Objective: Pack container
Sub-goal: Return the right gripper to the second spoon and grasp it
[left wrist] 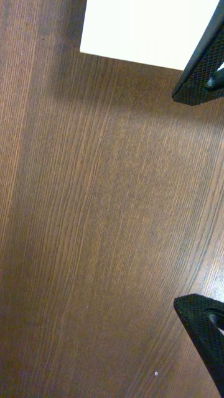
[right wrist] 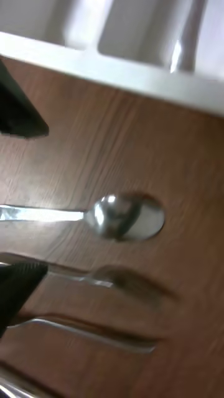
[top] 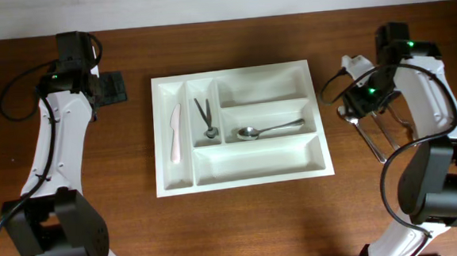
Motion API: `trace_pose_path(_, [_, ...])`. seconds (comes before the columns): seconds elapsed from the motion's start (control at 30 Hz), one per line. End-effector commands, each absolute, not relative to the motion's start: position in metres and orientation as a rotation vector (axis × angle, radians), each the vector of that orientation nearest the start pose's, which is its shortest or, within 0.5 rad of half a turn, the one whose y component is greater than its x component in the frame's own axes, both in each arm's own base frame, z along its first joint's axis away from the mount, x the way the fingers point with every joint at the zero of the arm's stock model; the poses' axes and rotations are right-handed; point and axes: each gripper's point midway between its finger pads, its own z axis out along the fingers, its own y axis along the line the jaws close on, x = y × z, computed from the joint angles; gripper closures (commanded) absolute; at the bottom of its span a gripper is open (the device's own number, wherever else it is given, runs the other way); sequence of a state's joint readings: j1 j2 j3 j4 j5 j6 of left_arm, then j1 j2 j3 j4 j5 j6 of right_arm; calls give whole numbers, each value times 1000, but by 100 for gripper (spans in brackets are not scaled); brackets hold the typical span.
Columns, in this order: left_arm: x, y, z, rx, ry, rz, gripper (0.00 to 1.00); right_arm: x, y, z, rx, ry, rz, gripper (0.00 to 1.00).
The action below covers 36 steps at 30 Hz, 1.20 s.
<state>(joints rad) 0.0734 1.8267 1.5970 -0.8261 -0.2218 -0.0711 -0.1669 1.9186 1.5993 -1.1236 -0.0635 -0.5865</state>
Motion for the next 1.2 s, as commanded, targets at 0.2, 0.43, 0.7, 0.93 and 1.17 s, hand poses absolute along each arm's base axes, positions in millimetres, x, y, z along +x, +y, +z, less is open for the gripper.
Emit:
trace_pose_path(0.2, [457,73,166,-248,2590,310,1,366,-79,55,-511,3009,9,46])
trace_pose_path(0.43, [457,73,166,-248,2590,310,1,362,-73,32,-497,2995,37,51])
trace_pose_path(0.7, [457,73,166,-248,2590,310,1,350,-67,4,-498,2992,68,53])
trace_pose_path(0.93, [457,73,166,-248,2590,310,1,352,-68,2,-496,2980,58,58])
trace_pose_path(1.17, [457,73,166,-248,2590,310,1,353,-68,-4,-495,2962,48,69])
